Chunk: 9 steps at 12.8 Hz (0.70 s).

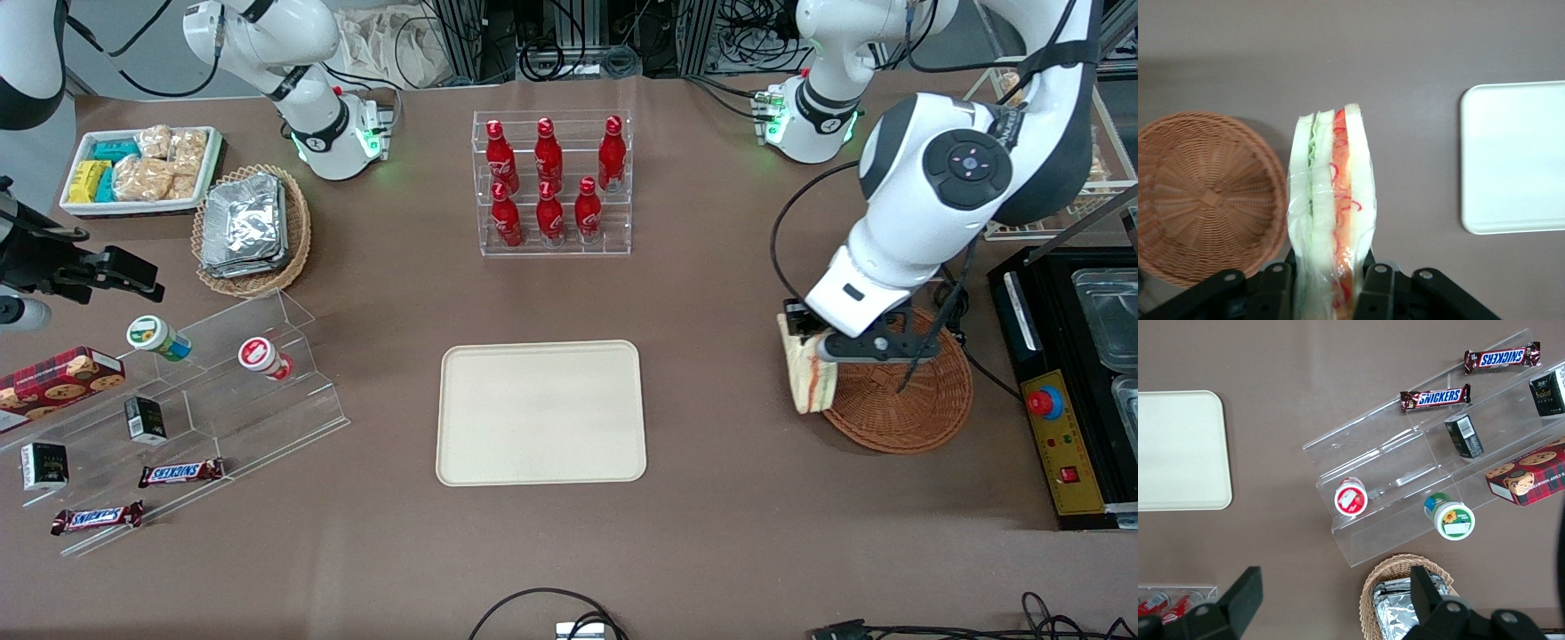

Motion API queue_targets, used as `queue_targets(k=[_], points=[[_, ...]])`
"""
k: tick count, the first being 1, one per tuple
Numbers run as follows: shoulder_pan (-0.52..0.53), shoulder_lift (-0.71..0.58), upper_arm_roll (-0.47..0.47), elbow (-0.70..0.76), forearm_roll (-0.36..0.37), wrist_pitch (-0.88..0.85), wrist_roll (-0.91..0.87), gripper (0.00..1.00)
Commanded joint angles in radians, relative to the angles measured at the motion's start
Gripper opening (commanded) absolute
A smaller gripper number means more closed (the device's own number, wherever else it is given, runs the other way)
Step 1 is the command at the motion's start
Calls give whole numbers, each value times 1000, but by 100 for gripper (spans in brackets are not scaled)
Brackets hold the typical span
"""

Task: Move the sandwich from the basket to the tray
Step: 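Carry the sandwich over the white tray with the left gripper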

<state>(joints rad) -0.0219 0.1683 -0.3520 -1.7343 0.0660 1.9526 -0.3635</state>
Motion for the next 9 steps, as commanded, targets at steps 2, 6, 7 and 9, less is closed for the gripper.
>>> queue_targets(k=[2,6,7,9], points=[[-127,158,-4,201,75,-50,-147,34],[-216,321,-4,358,95,-38,-281,37],[-234,350,-4,386,95,-35,-282,37],[-266,394,-2,415,97,-15,-284,37]])
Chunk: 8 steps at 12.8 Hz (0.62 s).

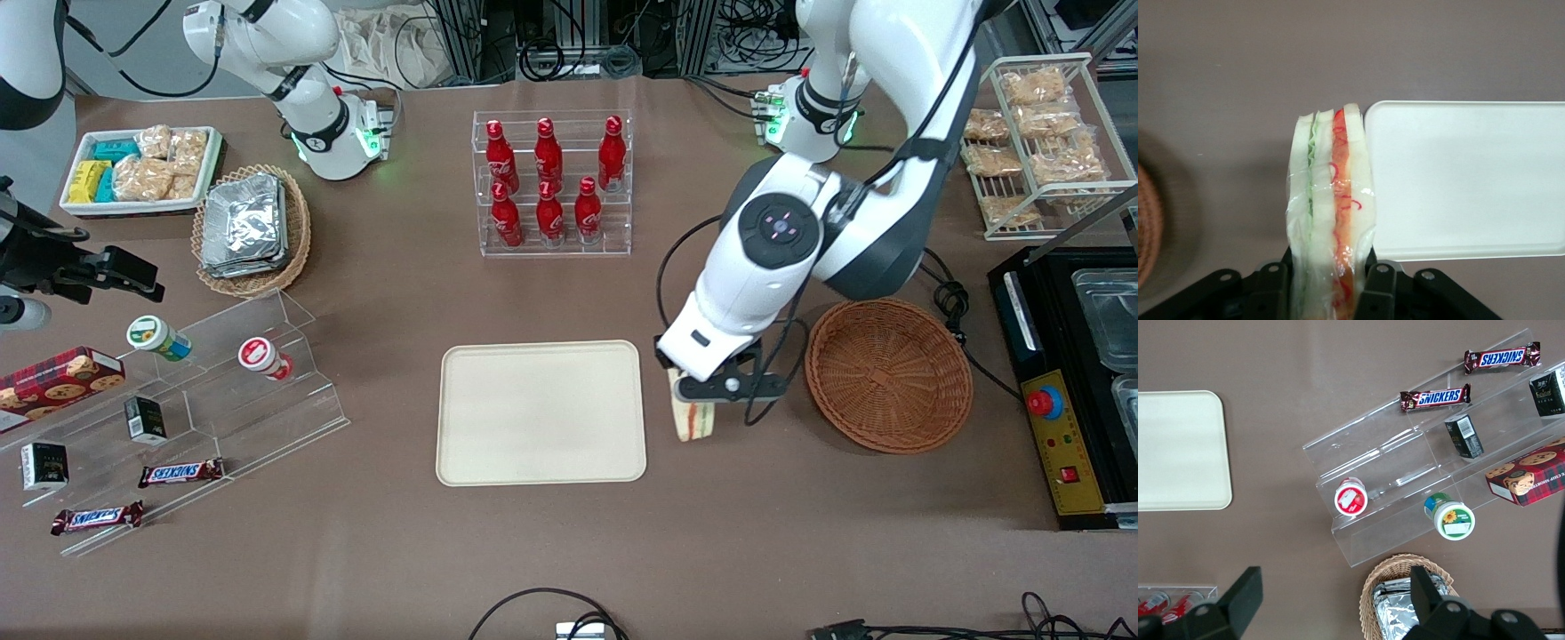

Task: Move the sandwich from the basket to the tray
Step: 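Carry the sandwich over the white tray with the left gripper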

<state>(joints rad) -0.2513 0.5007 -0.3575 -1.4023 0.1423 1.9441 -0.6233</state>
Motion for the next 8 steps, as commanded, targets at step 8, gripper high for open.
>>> queue_targets(k=[8], points=[[-137,232,9,89,60,177,-55,36]])
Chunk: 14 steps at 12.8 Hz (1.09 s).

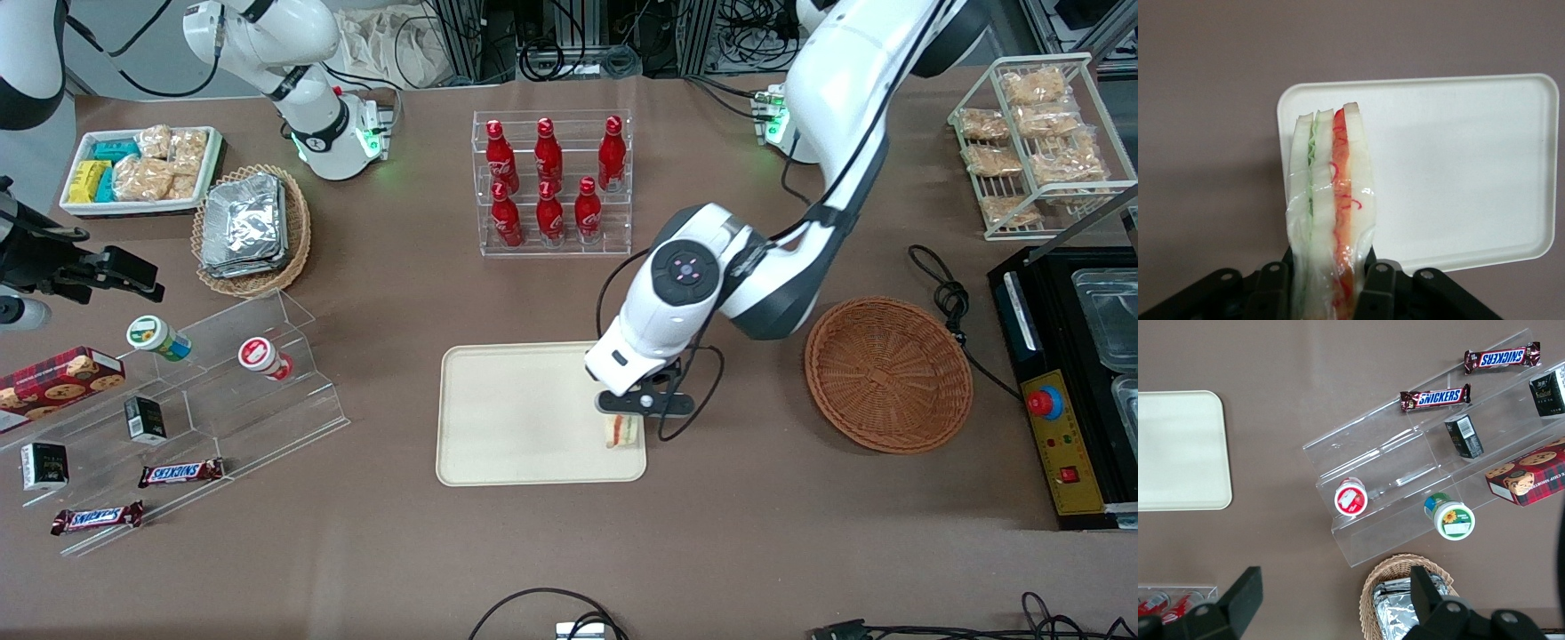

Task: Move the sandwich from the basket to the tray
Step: 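Carry the sandwich over the white tray with the left gripper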

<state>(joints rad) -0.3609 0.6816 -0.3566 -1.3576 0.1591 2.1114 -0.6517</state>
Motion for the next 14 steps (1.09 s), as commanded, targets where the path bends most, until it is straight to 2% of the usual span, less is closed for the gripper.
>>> queue_targets(k=[1,4,11,13,14], points=[[-42,70,8,45,71,28,-52,36],[-62,127,8,45,148,77,-104,36],[-87,187,10,45,175,108,-114,36],[-87,193,10,43,191,108,-117,39],[-87,196,11,43,192,108,-117,43]])
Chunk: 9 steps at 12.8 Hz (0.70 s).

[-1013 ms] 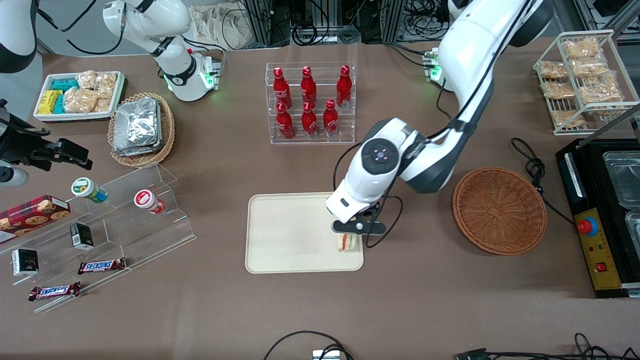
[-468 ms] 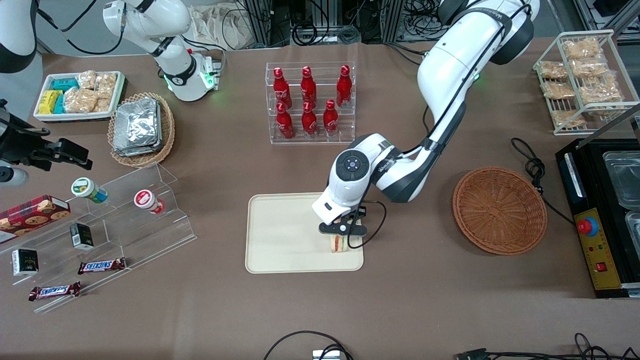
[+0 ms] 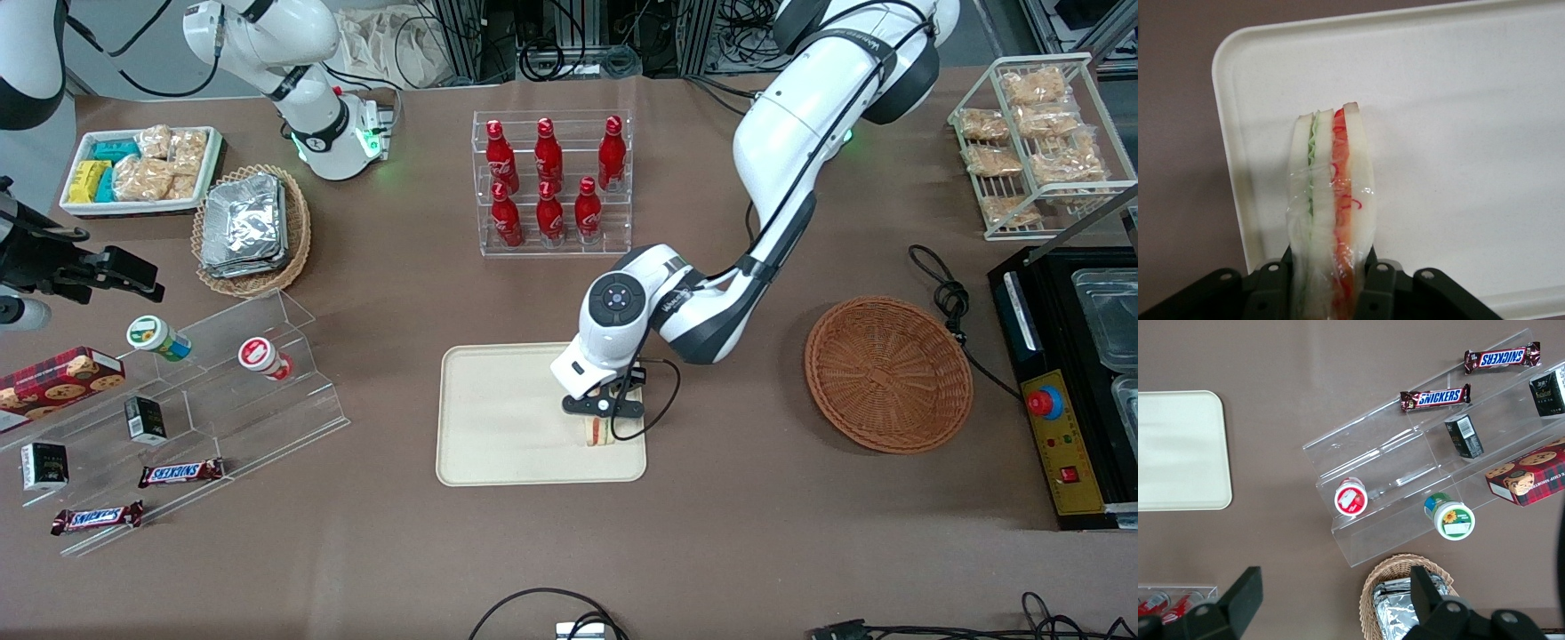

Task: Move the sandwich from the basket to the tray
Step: 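Lower the sandwich onto the tray and open the left gripper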

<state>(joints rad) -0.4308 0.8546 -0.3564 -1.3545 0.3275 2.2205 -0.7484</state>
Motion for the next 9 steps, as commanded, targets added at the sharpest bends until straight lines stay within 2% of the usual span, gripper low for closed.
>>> queue_targets(k=[1,2,3,5,9], points=[[-19,24,11,40,24,-1,-22,48],[-19,24,11,40,24,-1,-28,53],[-19,24,11,40,24,-1,-34,66],[-19,24,11,38,24,-1,-35,100],[-17,0,10,37,27,-16,-60,100]])
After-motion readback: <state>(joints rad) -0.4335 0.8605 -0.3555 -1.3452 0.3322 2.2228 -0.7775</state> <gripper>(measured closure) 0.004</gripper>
